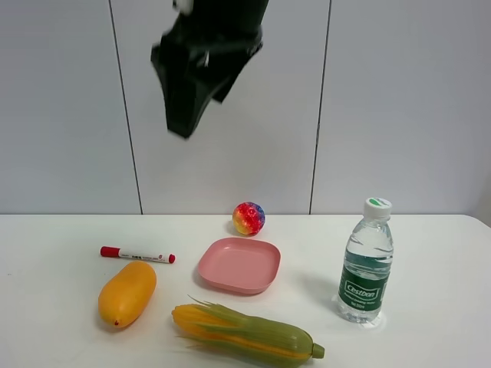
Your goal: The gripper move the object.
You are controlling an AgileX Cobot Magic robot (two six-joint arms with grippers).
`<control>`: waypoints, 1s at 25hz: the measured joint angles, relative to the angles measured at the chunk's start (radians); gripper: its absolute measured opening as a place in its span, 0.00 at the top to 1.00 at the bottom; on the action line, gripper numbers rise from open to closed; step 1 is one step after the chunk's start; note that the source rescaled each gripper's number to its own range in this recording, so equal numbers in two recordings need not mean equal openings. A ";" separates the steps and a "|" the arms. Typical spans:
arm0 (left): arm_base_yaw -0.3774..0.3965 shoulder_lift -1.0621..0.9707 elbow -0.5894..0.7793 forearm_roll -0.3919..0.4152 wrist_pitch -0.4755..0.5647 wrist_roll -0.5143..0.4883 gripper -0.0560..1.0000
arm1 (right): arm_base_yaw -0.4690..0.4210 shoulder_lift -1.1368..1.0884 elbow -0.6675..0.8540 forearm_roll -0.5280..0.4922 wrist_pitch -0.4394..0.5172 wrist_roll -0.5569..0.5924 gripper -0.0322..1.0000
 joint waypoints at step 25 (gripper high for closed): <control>0.000 0.000 0.000 0.000 0.000 0.000 0.00 | -0.277 -1.177 0.970 -0.206 -0.317 0.207 0.28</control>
